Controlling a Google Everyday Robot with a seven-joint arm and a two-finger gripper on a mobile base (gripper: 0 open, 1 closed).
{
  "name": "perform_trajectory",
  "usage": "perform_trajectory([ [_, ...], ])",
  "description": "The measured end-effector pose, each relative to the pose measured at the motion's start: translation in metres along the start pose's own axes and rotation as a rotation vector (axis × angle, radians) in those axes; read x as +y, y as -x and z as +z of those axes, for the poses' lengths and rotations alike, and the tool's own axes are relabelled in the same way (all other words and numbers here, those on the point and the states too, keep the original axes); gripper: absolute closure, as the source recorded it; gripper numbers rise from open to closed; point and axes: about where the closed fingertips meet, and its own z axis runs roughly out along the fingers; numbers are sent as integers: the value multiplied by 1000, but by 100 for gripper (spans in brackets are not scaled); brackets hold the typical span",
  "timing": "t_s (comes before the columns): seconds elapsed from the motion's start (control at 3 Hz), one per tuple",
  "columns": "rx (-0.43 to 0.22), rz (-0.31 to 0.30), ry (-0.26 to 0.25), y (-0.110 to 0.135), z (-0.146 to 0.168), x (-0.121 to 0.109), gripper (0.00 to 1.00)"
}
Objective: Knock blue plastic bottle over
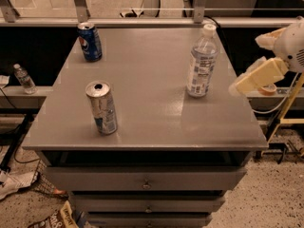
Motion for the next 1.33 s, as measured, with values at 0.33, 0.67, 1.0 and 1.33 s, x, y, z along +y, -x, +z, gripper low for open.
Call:
perform_trajectory([
  [0.33,-159,81,24,4,23,-13,0],
  [0.67,-277,124,61,16,46,-14,0],
  [1.0,-355,132,83,31,67,-11,0],
  [1.33,-425,134,79,46,85,-6,0],
])
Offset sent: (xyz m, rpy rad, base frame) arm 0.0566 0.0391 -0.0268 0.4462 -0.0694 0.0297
